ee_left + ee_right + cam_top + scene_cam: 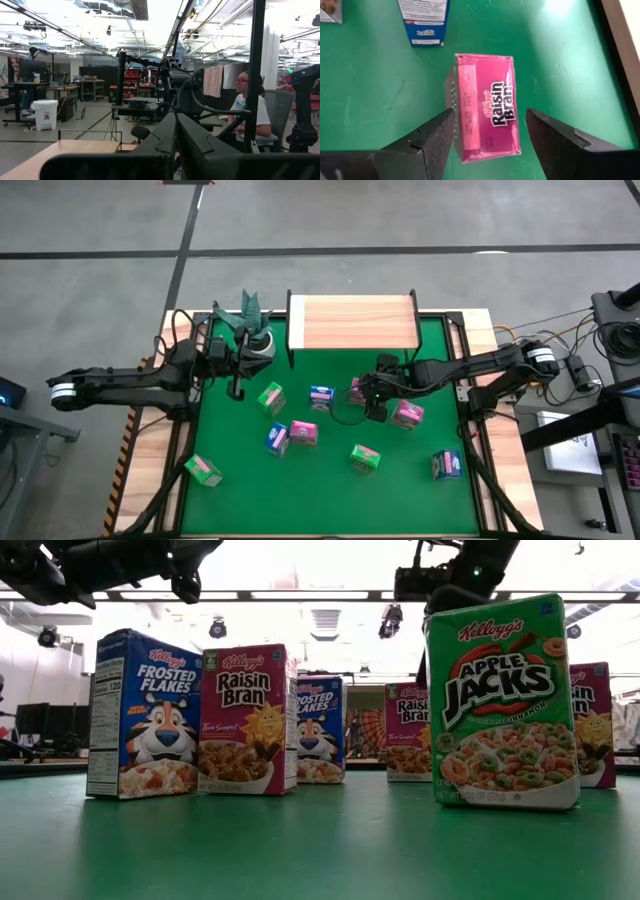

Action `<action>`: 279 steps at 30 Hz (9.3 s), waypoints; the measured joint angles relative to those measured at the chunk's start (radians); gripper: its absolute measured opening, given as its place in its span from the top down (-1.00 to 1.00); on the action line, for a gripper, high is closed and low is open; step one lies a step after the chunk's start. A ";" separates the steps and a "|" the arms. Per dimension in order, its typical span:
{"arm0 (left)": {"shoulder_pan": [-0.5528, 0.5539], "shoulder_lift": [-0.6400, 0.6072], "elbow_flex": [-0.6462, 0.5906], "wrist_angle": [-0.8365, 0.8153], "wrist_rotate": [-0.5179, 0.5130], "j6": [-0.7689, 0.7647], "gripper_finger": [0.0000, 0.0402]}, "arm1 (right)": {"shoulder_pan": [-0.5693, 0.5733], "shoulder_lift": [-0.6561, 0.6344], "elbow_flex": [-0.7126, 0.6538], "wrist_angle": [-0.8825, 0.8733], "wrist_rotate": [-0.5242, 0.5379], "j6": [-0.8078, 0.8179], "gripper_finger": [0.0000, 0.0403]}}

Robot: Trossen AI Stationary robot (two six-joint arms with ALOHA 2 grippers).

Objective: Stack cereal on shelf
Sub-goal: Put the top violet cereal box on the shelf, then put the top green cereal box on the shelf

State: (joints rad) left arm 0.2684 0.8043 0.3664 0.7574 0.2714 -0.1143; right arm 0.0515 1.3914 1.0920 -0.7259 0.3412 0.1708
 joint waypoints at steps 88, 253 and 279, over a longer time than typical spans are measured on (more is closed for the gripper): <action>0.001 -0.099 0.000 0.030 0.000 0.102 1.00 | -0.576 0.575 1.192 -0.339 -0.368 -0.747 0.16; -0.008 -0.040 0.153 -0.342 -0.001 -0.032 1.00 | -0.128 0.100 0.359 0.124 0.018 -0.427 0.96; -0.184 0.381 0.679 -1.607 -0.183 -0.585 1.00 | 0.043 -0.486 -0.416 0.762 0.014 -0.415 0.96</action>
State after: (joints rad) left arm 0.0842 1.1850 1.0458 -0.8495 0.0879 -0.6992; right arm 0.0940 0.9052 0.6758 0.0361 0.3551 -0.2443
